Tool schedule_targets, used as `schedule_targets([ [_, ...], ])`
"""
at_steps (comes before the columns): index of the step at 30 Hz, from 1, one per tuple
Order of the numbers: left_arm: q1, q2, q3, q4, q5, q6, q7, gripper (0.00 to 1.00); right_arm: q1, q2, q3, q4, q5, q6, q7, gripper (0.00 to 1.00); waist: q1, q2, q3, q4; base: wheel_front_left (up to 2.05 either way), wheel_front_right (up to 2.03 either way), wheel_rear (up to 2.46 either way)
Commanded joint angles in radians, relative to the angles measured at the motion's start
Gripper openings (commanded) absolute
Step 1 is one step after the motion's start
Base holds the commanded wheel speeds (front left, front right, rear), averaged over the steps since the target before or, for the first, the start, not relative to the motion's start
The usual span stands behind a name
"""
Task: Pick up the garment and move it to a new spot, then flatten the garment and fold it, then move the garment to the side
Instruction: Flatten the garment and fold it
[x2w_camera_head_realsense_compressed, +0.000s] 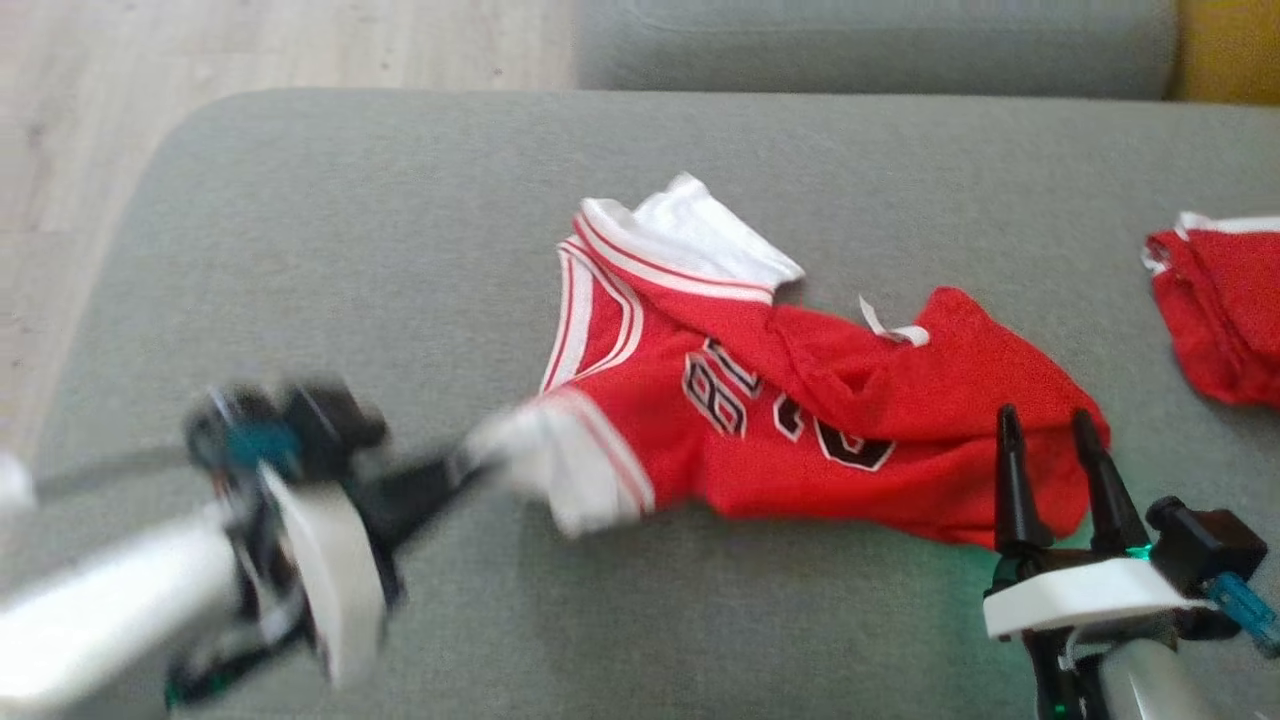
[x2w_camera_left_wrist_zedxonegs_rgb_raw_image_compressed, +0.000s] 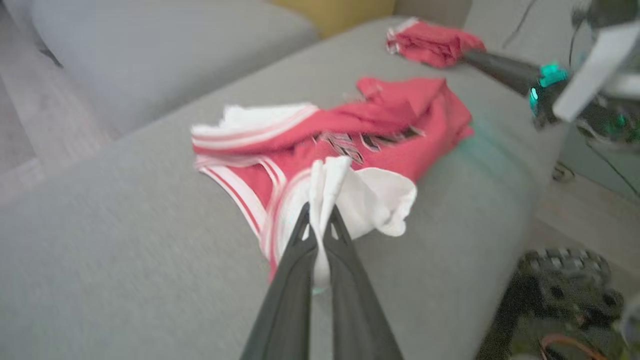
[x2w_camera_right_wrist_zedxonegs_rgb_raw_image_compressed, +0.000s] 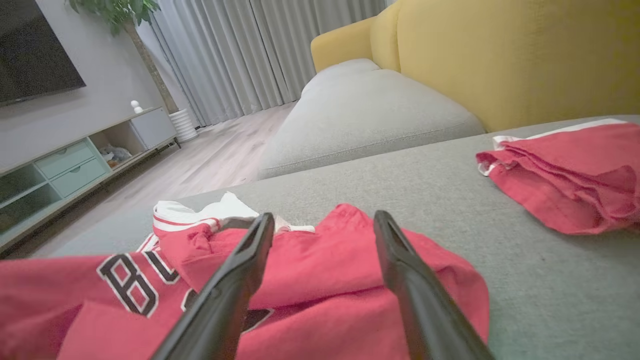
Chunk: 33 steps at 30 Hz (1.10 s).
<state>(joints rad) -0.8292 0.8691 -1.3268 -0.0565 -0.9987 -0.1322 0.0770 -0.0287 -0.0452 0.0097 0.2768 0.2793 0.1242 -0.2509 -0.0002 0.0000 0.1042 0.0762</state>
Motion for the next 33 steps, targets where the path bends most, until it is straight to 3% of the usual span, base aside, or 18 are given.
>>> schedule_targets([
  [1, 0.036, 0.046, 0.047, -0.060, 0.050, 0.002, 0.056, 0.00, -0.019, -0.005, 0.024, -0.022, 0.005, 0.007, -0.011, 1.00, 0.0002, 0.0000, -0.020, 0.027, 0.00, 0.00, 0.00],
  [2, 0.069, 0.051, 0.047, -0.081, 0.085, 0.002, 0.087, 0.25, -0.021, -0.005, 0.026, -0.018, 0.005, 0.007, -0.011, 1.00, 0.0002, 0.0000, -0.022, 0.030, 0.00, 0.00, 0.00],
  [3, 0.099, 0.055, 0.047, -0.093, 0.115, 0.002, 0.110, 0.99, -0.023, -0.005, 0.028, -0.015, 0.006, 0.007, -0.011, 1.00, 0.0002, 0.0000, -0.024, 0.032, 0.00, 0.00, 0.00],
  [7, 0.162, 0.054, 0.047, -0.075, 0.199, 0.002, 0.132, 1.00, -0.030, -0.005, 0.034, -0.007, 0.006, 0.007, -0.011, 1.00, 0.0002, 0.0000, -0.035, 0.033, 0.00, 0.00, 0.00],
  [11, 0.130, 0.018, 0.083, 0.061, 0.215, 0.011, 0.009, 1.00, -0.029, -0.005, 0.028, -0.013, 0.002, 0.007, -0.011, 1.00, 0.0002, 0.0000, -0.051, 0.033, 0.00, 0.00, 0.00],
  [13, 0.120, -0.021, 0.129, 0.126, 0.206, 0.054, -0.064, 1.00, -0.026, -0.005, 0.026, -0.019, 0.000, 0.007, -0.011, 1.00, 0.0002, 0.0000, -0.061, 0.031, 0.00, 0.00, 0.00],
  [19, 0.135, -0.154, 0.299, 0.257, 0.132, 0.244, -0.286, 1.00, -0.015, -0.005, 0.025, -0.038, -0.013, 0.007, -0.011, 1.00, 0.0002, 0.0000, -0.093, 0.027, 0.00, 0.00, 0.00],
  [25, 0.236, -0.260, 0.466, 0.269, 0.122, 0.393, -0.337, 1.00, -0.004, -0.005, 0.006, -0.062, -0.030, 0.007, -0.011, 1.00, 0.0002, 0.0000, -0.116, 0.032, 0.00, 0.00, 0.00],
  [31, 0.414, -0.341, 0.641, 0.205, 0.254, 0.473, -0.338, 1.00, 0.007, -0.005, -0.005, -0.070, -0.036, 0.007, -0.011, 1.00, 0.0002, 0.0000, -0.122, 0.034, 0.00, 0.00, 0.00],
  [33, 0.490, -0.381, 0.691, 0.184, 0.303, 0.481, -0.338, 1.00, 0.015, -0.005, 0.001, -0.068, -0.038, 0.007, -0.011, 1.00, 0.0002, 0.0000, -0.122, 0.034, 0.00, 0.00, 0.00],
])
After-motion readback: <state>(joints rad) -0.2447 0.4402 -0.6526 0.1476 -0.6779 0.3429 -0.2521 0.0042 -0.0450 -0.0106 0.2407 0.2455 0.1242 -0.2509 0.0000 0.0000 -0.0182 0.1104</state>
